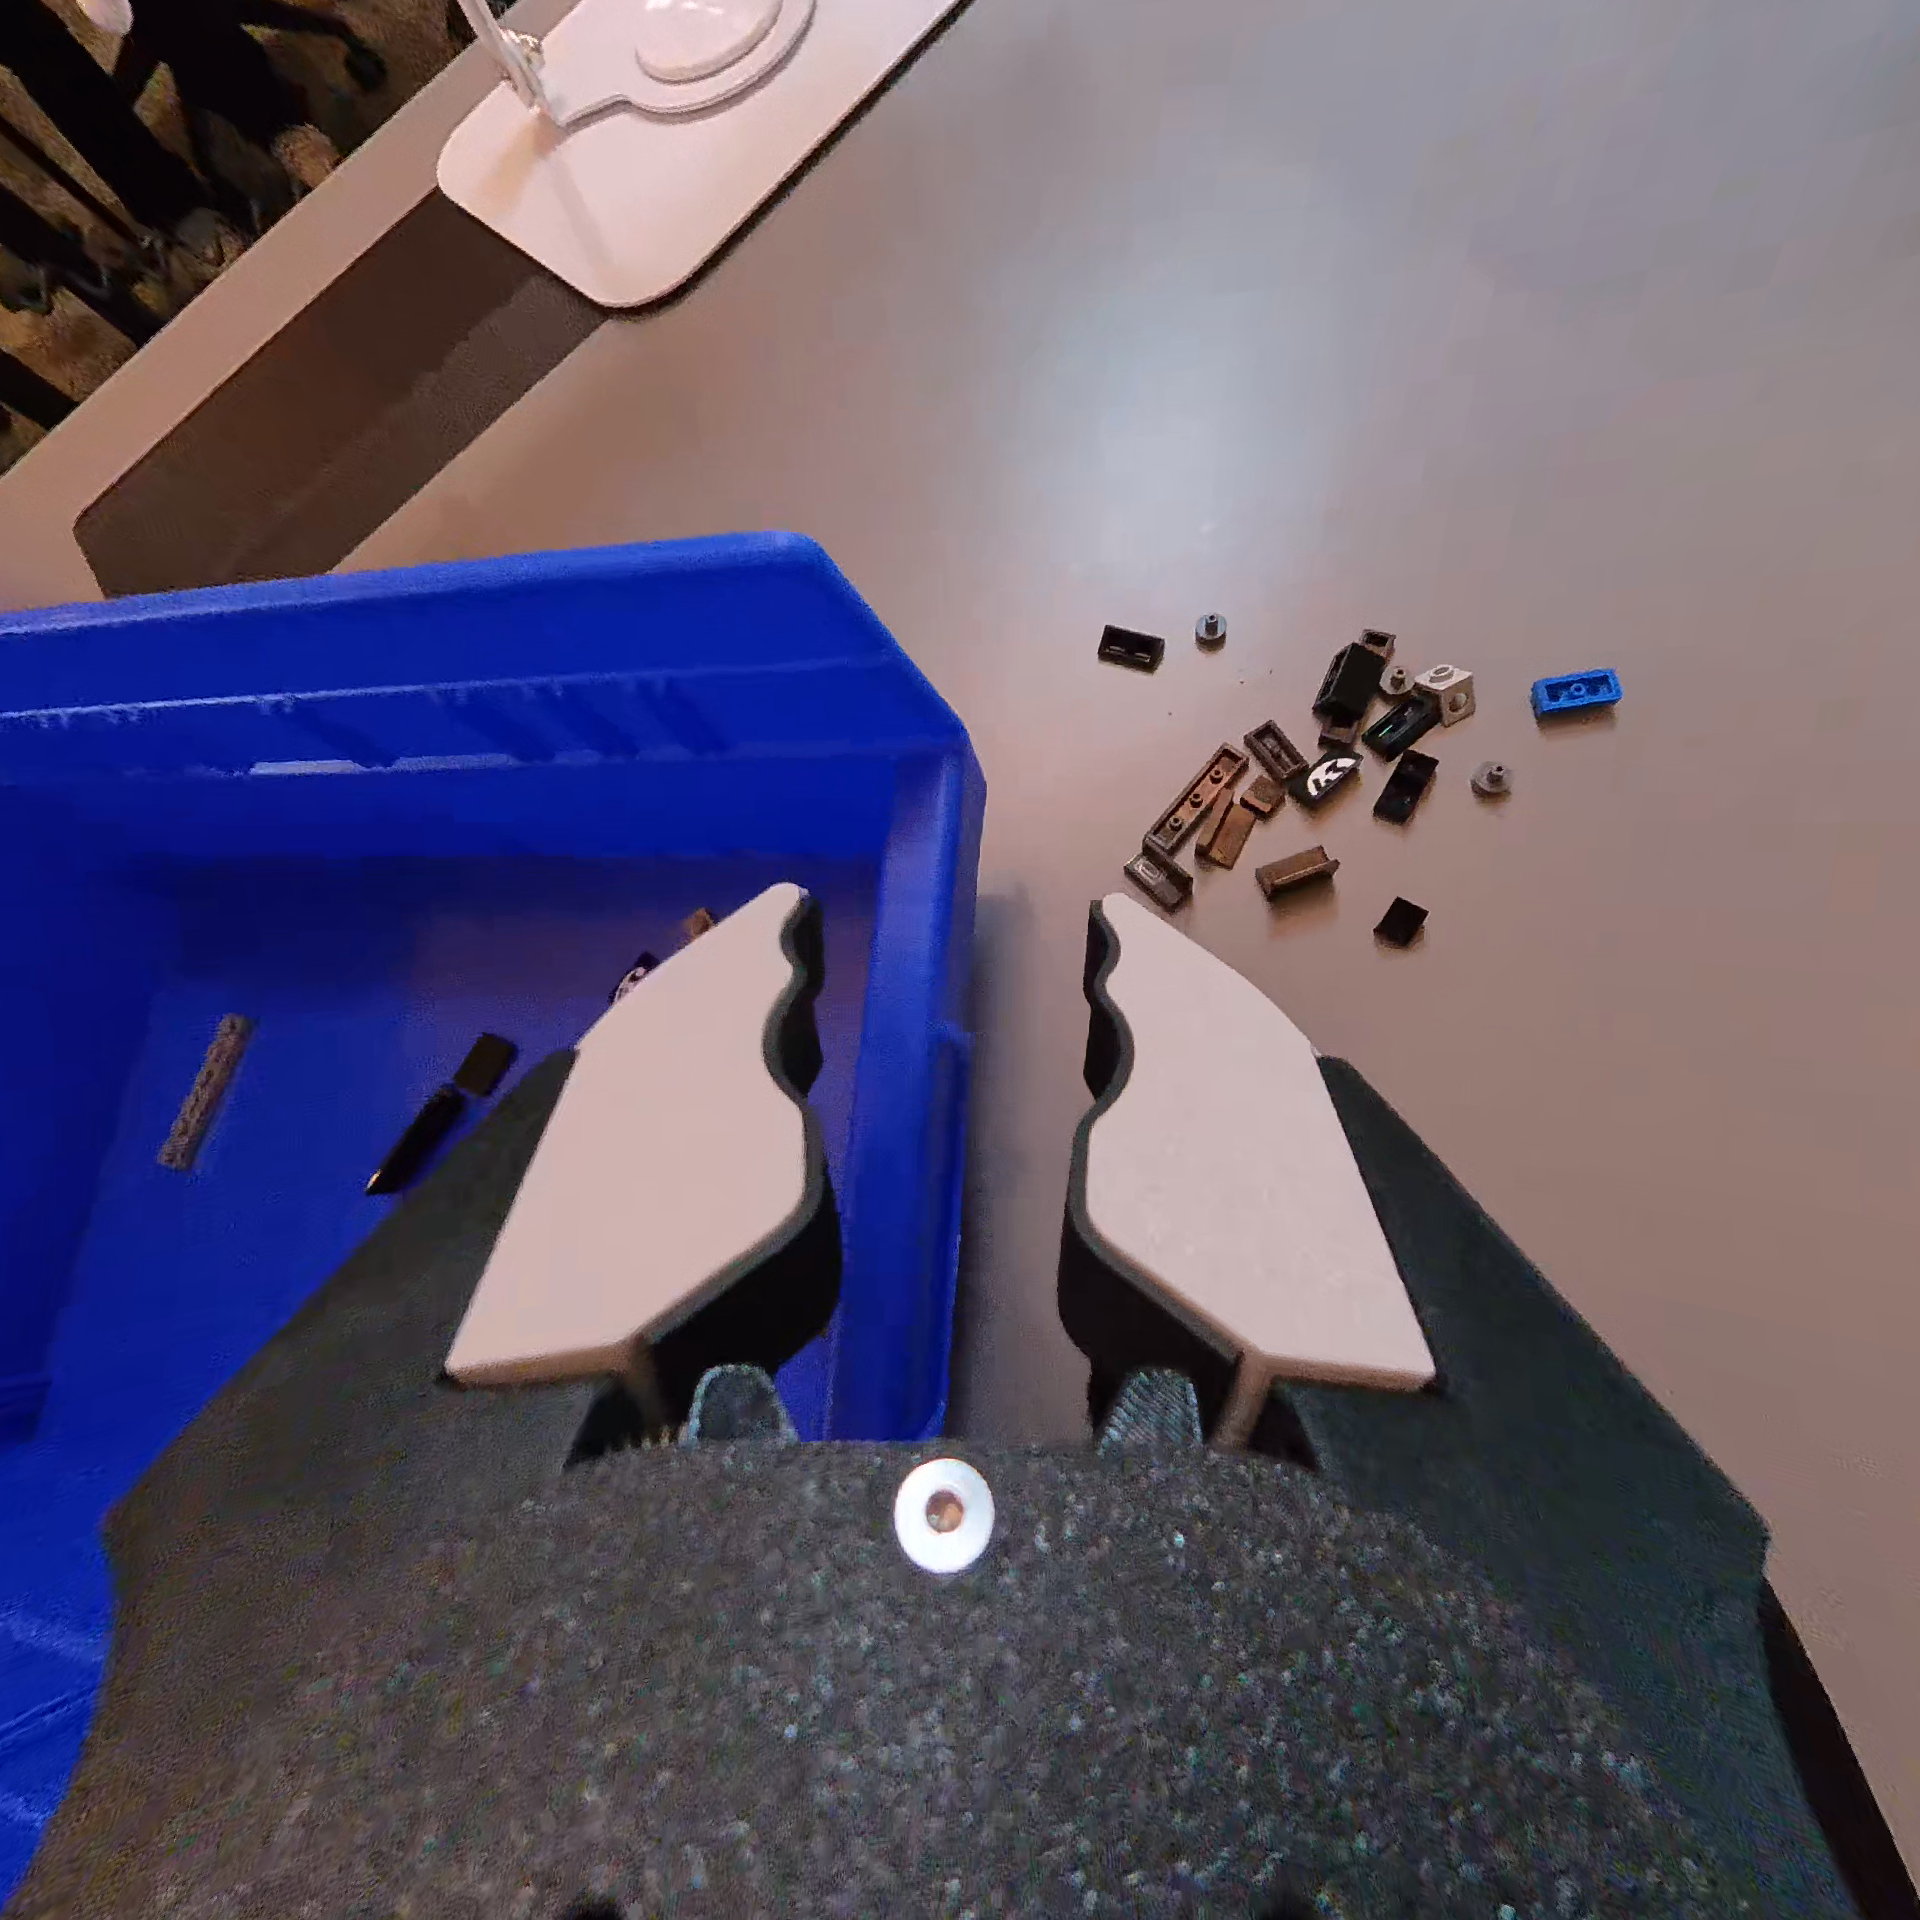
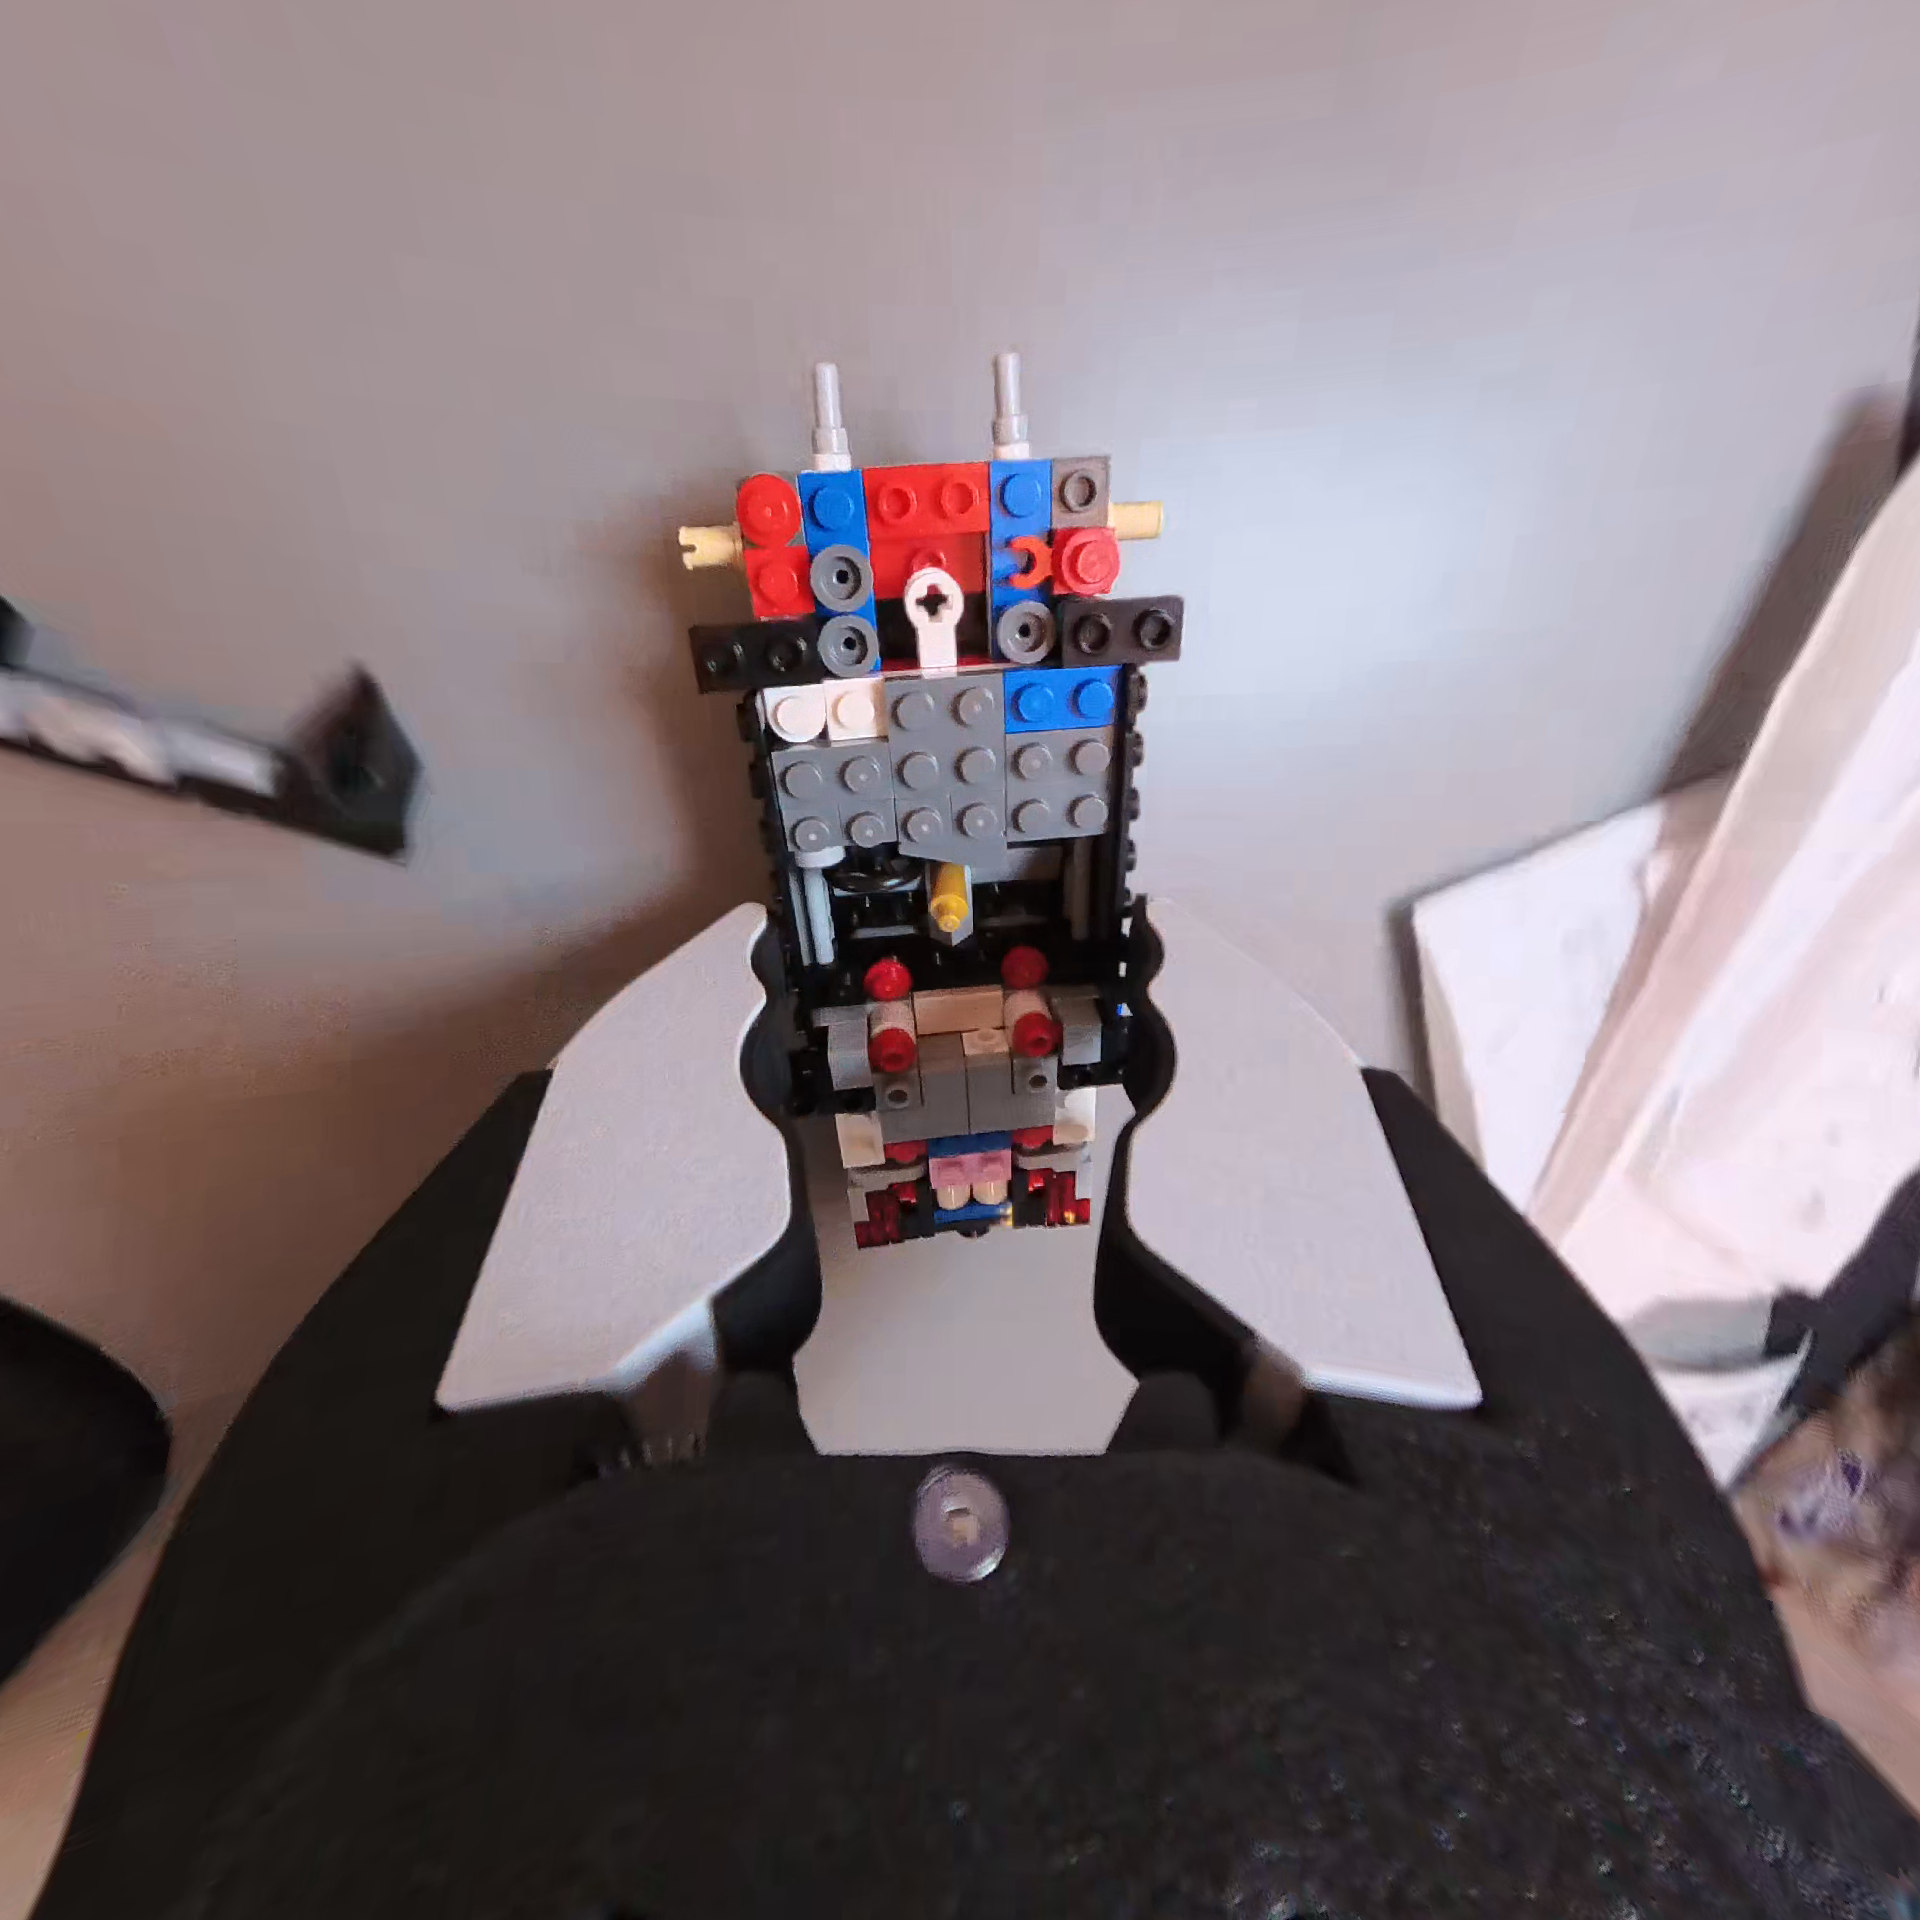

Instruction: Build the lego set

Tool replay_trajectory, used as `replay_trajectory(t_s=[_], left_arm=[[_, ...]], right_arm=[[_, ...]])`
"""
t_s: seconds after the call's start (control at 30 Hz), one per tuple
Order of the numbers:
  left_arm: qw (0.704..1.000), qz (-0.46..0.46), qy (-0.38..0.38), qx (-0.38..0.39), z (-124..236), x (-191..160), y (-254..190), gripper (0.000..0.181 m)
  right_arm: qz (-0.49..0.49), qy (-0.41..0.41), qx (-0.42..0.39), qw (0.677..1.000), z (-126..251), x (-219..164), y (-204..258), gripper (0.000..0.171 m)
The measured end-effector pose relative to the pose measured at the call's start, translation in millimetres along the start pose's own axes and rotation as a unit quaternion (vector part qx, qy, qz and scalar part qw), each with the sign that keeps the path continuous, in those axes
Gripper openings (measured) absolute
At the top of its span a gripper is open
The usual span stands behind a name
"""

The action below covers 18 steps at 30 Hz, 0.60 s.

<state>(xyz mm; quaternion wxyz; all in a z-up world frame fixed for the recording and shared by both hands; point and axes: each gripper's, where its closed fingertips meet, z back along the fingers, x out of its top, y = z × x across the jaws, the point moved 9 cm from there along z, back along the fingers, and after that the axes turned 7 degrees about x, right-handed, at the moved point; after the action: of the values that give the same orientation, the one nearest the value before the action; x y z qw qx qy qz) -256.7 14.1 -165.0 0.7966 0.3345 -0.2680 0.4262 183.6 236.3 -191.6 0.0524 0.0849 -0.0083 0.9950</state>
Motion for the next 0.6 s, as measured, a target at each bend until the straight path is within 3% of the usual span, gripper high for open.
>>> replay_trajectory(t_s=[0.17, 0.27, 0.4, 0.6], left_arm=[[1.000, 0.003, 0.008, -0.005, -5.0, -3.6, 0.4, 0.049], [1.000, -0.001, 0.010, -0.006, -5.8, -3.9, -1.6, 0.049], [1.000, 0.004, 0.018, -0.006, -5.9, -7.4, -0.4, 0.050], [0.998, -0.012, 0.054, -0.010, -13.6, -12.4, -4.0, 0.051]], right_arm=[[-0.011, -0.004, -0.028, 1.000, -1.7, -28.7, 3.5, 0.063], [-0.001, -0.020, -0.049, 0.999, 11.8, -27.3, 11.2, 0.073], [0.071, -0.055, -0.029, 0.996, 33.2, -6.6, 53.5, 0.072], [0.197, -0.005, -0.012, 0.980, -3.5, 34.3, 108.4, 0.068]])
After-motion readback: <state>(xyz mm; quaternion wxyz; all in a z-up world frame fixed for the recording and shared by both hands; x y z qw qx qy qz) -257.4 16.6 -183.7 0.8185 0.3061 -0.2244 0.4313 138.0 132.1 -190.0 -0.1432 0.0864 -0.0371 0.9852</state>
